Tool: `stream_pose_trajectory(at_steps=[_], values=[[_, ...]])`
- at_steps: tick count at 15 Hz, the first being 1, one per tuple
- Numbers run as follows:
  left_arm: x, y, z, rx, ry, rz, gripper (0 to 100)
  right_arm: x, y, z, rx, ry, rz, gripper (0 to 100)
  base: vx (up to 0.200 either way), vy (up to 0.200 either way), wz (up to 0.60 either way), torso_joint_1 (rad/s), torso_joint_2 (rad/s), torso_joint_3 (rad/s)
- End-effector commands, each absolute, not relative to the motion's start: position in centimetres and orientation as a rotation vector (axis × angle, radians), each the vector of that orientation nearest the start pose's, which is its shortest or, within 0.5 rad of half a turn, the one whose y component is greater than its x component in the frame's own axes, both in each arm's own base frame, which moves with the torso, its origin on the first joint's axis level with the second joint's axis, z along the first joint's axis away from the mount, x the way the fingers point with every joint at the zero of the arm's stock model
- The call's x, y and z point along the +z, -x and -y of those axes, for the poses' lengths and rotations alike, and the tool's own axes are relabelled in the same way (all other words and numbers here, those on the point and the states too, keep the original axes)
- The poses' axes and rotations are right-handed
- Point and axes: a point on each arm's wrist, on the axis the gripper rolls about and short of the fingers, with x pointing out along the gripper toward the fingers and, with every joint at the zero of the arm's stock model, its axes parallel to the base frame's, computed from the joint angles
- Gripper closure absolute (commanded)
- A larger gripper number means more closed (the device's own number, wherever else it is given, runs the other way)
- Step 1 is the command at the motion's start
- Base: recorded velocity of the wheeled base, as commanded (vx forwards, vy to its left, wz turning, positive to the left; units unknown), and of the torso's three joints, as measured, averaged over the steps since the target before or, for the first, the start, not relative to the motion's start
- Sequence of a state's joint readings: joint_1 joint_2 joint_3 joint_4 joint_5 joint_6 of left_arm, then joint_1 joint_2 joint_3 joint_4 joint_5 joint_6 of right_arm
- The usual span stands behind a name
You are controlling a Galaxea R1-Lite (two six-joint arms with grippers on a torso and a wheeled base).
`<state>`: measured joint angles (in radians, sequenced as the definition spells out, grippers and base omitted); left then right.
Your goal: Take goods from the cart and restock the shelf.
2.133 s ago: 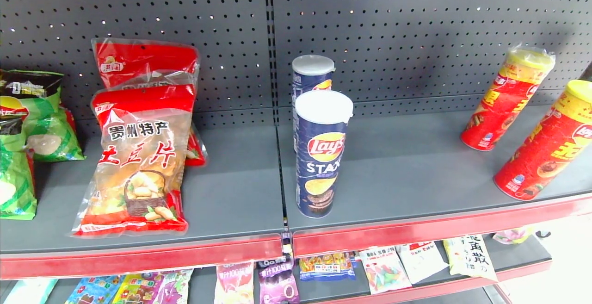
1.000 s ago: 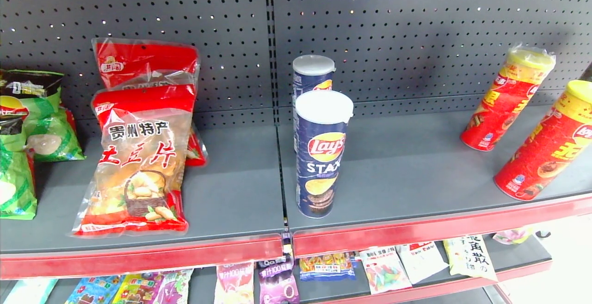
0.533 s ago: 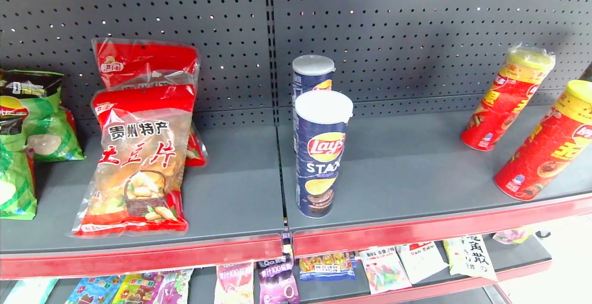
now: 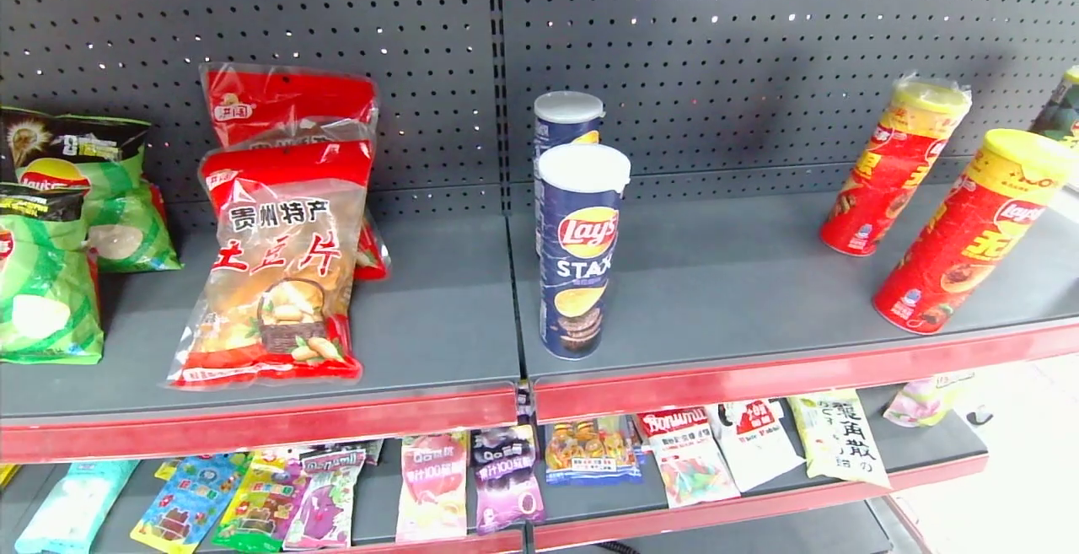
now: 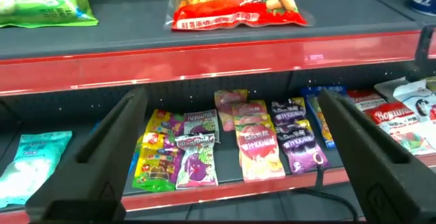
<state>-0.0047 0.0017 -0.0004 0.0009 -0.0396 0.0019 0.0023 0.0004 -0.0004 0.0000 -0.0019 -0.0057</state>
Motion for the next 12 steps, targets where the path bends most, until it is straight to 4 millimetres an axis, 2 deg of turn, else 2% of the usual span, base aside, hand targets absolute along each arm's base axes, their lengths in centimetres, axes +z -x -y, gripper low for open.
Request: stream_pose_trajectory(at_steps=[1, 3, 8, 12], values=[[7.53, 2.28, 0.08, -0.044, -0.002, -0.001, 0, 7.55, 2.28, 0.02, -0.002, 0.006, 0.0, 0, 0.0, 0.0, 0.0, 0.0, 0.0, 0.0], [7.53, 2.28, 0.08, -0.044, -0.002, -0.001, 0, 7.55, 2.28, 0.02, -0.002, 0.006, 0.0, 0, 0.0, 0.0, 0.0, 0.0, 0.0, 0.0], [7.53, 2.28, 0.08, -0.044, -0.002, -0.001, 0, 7.55, 2.28, 0.02, -0.002, 0.006, 0.0, 0, 0.0, 0.0, 0.6, 0.003, 0.0, 0.002], [7.53, 2.28, 0.08, -0.044, -0.002, -0.001, 0, 7.55, 2.28, 0.02, -0.002, 0.005, 0.0, 0, 0.0, 0.0, 0.0, 0.0, 0.0, 0.0]])
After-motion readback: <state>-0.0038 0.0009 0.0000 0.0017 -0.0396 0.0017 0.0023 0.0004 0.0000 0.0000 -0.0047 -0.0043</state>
